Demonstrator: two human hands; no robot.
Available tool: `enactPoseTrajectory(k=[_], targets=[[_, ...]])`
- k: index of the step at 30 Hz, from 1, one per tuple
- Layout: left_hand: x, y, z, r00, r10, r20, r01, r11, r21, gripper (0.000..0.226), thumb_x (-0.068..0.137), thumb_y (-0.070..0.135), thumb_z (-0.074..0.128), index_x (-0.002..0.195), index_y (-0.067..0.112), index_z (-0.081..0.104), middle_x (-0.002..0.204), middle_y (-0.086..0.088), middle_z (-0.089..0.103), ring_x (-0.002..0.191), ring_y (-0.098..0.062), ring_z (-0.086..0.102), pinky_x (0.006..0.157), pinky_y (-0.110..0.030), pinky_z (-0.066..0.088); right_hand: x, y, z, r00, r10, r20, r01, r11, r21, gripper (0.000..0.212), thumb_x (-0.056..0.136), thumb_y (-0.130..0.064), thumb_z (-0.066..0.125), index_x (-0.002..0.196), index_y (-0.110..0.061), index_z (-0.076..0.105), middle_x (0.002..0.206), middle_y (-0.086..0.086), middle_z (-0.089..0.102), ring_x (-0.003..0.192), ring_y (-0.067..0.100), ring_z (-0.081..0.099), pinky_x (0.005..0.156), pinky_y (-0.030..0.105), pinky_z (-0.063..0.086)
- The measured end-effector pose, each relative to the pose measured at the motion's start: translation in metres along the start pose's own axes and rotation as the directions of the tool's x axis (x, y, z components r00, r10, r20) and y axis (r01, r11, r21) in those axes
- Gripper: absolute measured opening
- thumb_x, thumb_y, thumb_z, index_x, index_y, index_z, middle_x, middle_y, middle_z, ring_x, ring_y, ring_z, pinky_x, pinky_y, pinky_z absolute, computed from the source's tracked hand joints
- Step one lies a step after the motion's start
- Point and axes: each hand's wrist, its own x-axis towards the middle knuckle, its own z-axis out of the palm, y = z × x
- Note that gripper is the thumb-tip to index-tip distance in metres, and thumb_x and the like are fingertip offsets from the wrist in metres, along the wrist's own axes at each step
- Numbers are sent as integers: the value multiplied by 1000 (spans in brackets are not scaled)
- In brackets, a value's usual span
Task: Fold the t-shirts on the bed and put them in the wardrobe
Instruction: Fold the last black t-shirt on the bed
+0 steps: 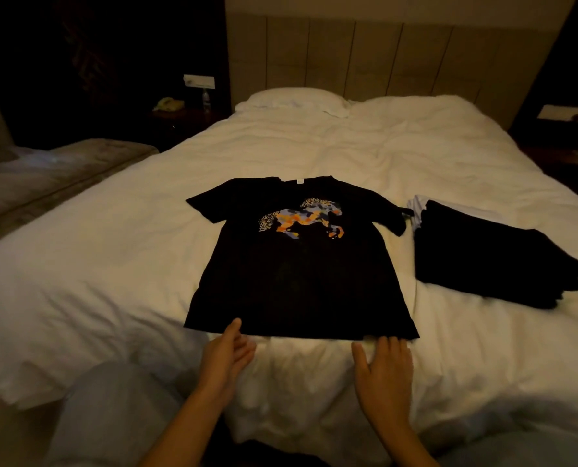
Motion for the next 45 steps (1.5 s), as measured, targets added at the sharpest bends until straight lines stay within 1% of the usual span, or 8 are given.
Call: enactPoseTrajectory(k=[4, 7, 14, 18, 23, 27, 34, 45], targets=[[1, 6, 8, 999, 35, -25, -41, 955, -294, 21, 96, 19, 59, 112, 6, 58, 107, -21, 61, 93, -28, 63, 83, -34, 55, 18, -18, -2, 999, 34, -16, -31, 985, 168, 52, 91, -48, 58, 110, 0, 63, 115, 20, 61, 114, 37, 52, 104, 43, 35], [6, 18, 17, 998, 60, 26, -44, 909, -414, 23, 97, 17, 56, 119, 11, 57, 111, -17, 63, 97, -28, 63, 66, -32, 61, 33, -31, -3, 993, 117, 0, -104, 885, 455, 68, 82, -70, 56, 91, -3, 61, 97, 17, 61, 97, 34, 57, 89, 42, 45], [15, 17, 14, 1000, -15, 21, 20, 961, -277, 30, 98, 23, 56, 127, 15, 50, 102, -20, 63, 89, -30, 63, 57, -32, 60, 63, -42, -2, 903, 381, 201, -349, 371, 861, 62, 87, -16, 72, 141, 2, 45, 132, 15, 57, 120, 33, 55, 107, 45, 44], [17, 15, 18, 1000, 1, 16, 5, 940, -342, 34, 99, 19, 54, 132, 14, 49, 109, -21, 61, 105, -34, 58, 90, -41, 48, 71, -38, 3, 874, 388, 292, -400, 234, 886, 63, 83, -9, 74, 138, 6, 47, 131, 20, 58, 116, 35, 58, 104, 49, 46], [22, 23, 28, 988, -18, 156, 89, 880, -466, 31, 99, 26, 51, 128, 16, 58, 104, -10, 69, 100, -25, 62, 85, -38, 55, 74, -40, 5, 832, 326, 449, -486, 35, 873, 47, 92, -5, 61, 137, 1, 49, 126, 21, 60, 96, 31, 63, 62, 39, 61], [32, 30, 25, 996, 52, 72, -10, 870, -492, 32, 99, 18, 52, 130, 14, 57, 115, -10, 67, 98, -24, 64, 69, -33, 59, 77, -33, 1, 841, 366, 399, -445, 50, 894, 43, 97, -7, 53, 139, 1, 44, 118, 19, 58, 86, 28, 60, 51, 33, 57], [23, 31, 5, 948, 232, -218, -292, 907, -303, 8, 100, 7, 51, 96, 12, 56, 91, -8, 63, 65, -15, 68, 46, -28, 56, 70, -5, 2, 849, 453, 272, -401, 217, 890, 51, 97, -11, 54, 144, 2, 39, 137, 23, 52, 121, 41, 52, 105, 54, 43], [-3, 33, -11, 959, 231, -163, -278, 873, -400, 15, 103, 18, 46, 96, 19, 59, 84, -3, 70, 63, -12, 70, 49, -29, 57, 42, -6, -13, 867, 407, 288, -375, 152, 915, 46, 101, -7, 45, 147, -9, 38, 138, 18, 50, 113, 36, 57, 56, 28, 57]])
